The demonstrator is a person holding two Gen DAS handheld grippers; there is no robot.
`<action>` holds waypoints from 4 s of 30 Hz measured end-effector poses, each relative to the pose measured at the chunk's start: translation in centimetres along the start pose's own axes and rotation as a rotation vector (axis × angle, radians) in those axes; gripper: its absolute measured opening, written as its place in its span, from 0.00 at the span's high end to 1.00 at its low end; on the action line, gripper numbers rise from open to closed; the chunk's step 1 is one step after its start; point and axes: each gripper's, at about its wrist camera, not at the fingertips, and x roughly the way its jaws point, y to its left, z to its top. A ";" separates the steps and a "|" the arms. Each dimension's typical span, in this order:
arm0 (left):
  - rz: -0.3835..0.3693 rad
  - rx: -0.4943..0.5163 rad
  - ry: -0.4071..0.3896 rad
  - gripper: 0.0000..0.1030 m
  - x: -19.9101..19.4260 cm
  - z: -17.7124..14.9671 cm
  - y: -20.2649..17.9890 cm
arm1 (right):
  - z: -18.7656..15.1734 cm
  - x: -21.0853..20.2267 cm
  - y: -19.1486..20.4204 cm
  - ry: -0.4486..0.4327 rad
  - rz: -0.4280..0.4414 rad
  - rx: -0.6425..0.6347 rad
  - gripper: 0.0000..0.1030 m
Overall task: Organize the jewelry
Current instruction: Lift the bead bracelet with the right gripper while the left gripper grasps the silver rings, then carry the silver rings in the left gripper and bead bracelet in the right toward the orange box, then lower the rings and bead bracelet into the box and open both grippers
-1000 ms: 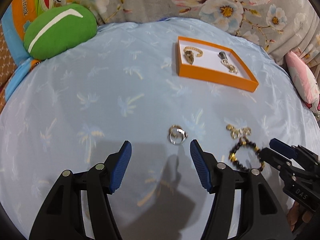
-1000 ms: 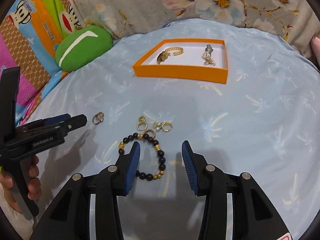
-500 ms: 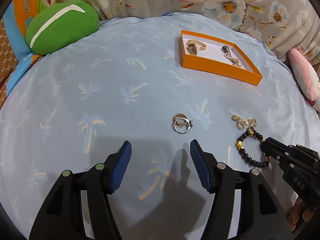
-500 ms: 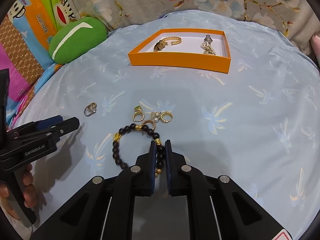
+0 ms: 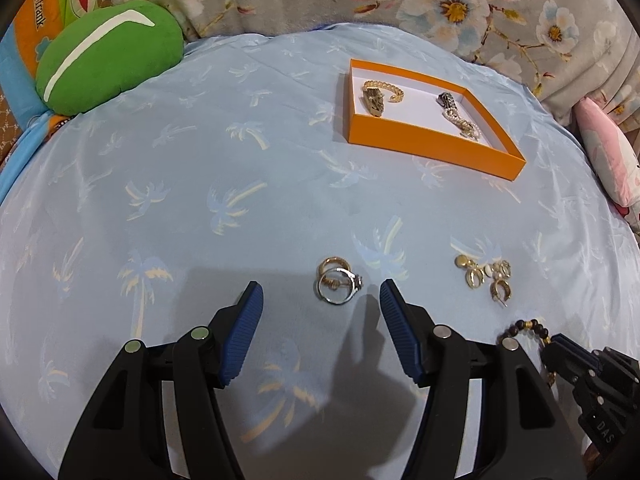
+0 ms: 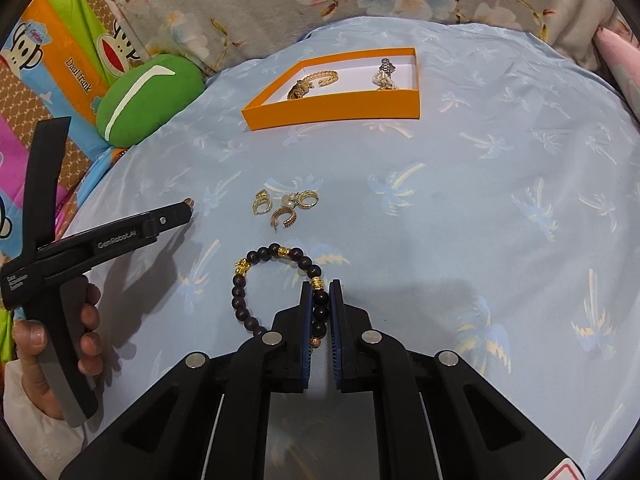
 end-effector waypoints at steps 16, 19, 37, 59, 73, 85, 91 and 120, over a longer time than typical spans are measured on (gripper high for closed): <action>-0.022 0.031 -0.023 0.77 -0.6 -0.3 -0.8 | 0.2 0.2 -0.1 -0.001 0.015 0.016 0.93; -0.034 0.032 -0.034 0.77 -1.2 -0.3 -1.0 | 0.2 0.2 -0.1 -0.002 0.016 0.018 0.93; -0.056 0.031 -0.061 0.77 -4.3 -0.5 -1.2 | 0.0 -0.7 -0.5 -0.042 0.025 0.032 0.93; -0.071 0.013 -0.073 0.77 -6.7 -1.6 0.2 | -1.0 -3.7 -2.3 -0.080 0.011 0.079 0.93; -0.075 0.052 -0.156 0.77 -7.4 3.8 -1.4 | 7.6 -6.2 -1.7 -0.215 0.026 -0.010 0.93; -0.059 0.073 -0.203 0.77 -2.1 12.6 -4.4 | 18.1 -1.2 -2.3 -0.262 0.024 -0.024 0.93; -0.061 0.064 -0.182 0.77 1.8 14.9 -6.0 | 19.9 2.9 -2.5 -0.234 0.036 -0.015 0.93; -0.029 0.055 -0.045 0.77 12.1 14.9 -7.3 | 18.9 11.5 -6.4 -0.119 -0.036 0.031 0.93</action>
